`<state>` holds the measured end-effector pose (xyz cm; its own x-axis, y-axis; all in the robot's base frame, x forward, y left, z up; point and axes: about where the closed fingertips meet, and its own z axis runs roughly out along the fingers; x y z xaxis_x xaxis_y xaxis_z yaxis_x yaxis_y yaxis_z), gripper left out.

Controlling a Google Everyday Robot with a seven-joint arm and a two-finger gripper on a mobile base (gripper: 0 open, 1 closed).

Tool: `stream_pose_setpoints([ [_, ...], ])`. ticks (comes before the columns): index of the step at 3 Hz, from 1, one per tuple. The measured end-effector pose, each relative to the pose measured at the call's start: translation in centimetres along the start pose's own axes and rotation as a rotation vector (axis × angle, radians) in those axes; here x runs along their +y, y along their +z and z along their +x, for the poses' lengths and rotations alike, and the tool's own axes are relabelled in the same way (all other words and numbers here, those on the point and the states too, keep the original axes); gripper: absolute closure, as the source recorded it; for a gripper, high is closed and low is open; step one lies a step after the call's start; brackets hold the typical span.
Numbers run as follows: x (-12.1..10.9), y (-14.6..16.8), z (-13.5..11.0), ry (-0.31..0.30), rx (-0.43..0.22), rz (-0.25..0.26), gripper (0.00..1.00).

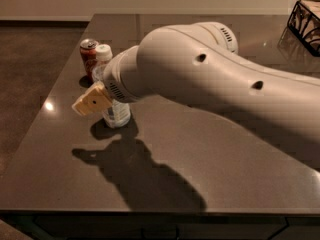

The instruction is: Knock blue plastic bottle over

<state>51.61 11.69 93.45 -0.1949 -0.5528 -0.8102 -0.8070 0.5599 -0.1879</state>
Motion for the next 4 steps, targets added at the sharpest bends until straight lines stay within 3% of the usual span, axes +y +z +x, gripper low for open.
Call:
stream_pose_setpoints([
  [2, -1.3, 0.1, -0.3, -0.007, 0.007, 0.006, 0.61],
  [3, -3.4, -1.5, -0.9, -0.024, 0.039, -0.008, 0.85],
  [4, -6.7, -4.9, -1.0, -0.063, 0.123, -0.036, 1.00],
])
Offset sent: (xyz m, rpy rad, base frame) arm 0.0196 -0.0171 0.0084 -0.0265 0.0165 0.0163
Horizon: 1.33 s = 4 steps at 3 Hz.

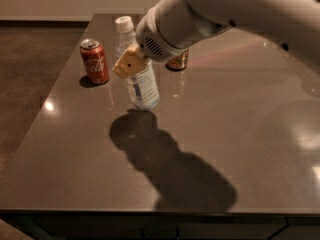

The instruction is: Knock blue plastic bottle over

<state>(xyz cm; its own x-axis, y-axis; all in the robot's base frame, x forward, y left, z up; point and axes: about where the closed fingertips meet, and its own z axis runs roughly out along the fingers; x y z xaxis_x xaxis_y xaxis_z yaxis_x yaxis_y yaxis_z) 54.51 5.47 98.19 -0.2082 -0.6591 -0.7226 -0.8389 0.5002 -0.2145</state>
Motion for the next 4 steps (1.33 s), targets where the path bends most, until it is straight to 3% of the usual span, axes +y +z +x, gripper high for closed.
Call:
stream_pose_setpoints([
  [1, -1.0, -2.2, 1.2, -0.081, 0.074, -0.044, 1.00],
  [2, -0.8, -3.7, 3.0, -0.239, 0.202, -0.075, 1.00],
  [3, -0.6, -4.5, 4.9, -0.434, 0.332, -0.090, 1.00],
  [4, -0.8, -4.5, 6.3, -0.633, 0.415, -0.096, 1.00],
])
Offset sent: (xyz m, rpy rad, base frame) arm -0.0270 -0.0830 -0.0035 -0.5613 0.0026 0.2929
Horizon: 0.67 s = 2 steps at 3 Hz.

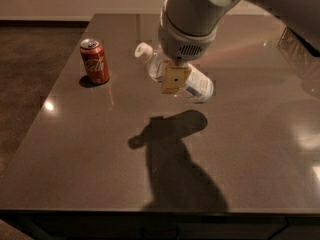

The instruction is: Knock blue plastic bottle over

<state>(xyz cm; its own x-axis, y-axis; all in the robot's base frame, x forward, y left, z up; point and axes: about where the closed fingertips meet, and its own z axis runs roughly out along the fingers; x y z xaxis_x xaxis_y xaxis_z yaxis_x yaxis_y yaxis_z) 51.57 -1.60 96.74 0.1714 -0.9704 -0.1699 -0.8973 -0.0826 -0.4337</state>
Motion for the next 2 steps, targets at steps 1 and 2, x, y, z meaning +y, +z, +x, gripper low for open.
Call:
stream_pose_setpoints([
  [1, 0.6, 1.3, 0.4, -0.197, 0.050, -0.037, 1.00],
  [2, 1.5, 2.5, 0.8, -0.380, 0.088, -0.103, 1.00],
])
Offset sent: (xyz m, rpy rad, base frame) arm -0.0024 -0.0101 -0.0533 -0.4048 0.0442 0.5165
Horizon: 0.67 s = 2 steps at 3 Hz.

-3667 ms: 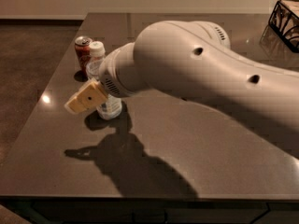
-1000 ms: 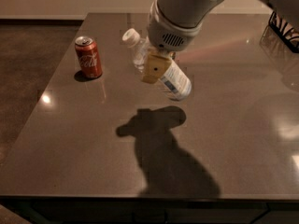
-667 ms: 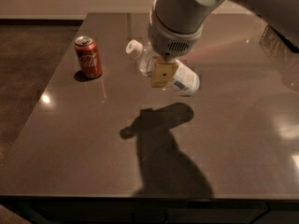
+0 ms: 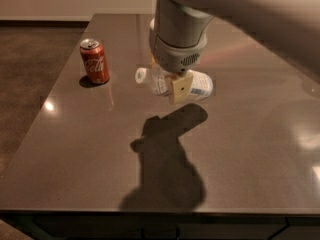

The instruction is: Knock blue plastic bottle over

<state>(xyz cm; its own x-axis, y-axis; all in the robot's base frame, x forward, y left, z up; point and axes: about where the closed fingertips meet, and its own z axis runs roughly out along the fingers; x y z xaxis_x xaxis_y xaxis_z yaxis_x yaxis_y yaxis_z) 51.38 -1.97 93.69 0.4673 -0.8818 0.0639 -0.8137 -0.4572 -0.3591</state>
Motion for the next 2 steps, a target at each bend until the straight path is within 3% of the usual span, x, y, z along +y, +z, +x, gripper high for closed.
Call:
stream_pose_setpoints([
  [2, 2.3, 2.4, 0.4, -0.245, 0.074, -0.147, 1.00],
])
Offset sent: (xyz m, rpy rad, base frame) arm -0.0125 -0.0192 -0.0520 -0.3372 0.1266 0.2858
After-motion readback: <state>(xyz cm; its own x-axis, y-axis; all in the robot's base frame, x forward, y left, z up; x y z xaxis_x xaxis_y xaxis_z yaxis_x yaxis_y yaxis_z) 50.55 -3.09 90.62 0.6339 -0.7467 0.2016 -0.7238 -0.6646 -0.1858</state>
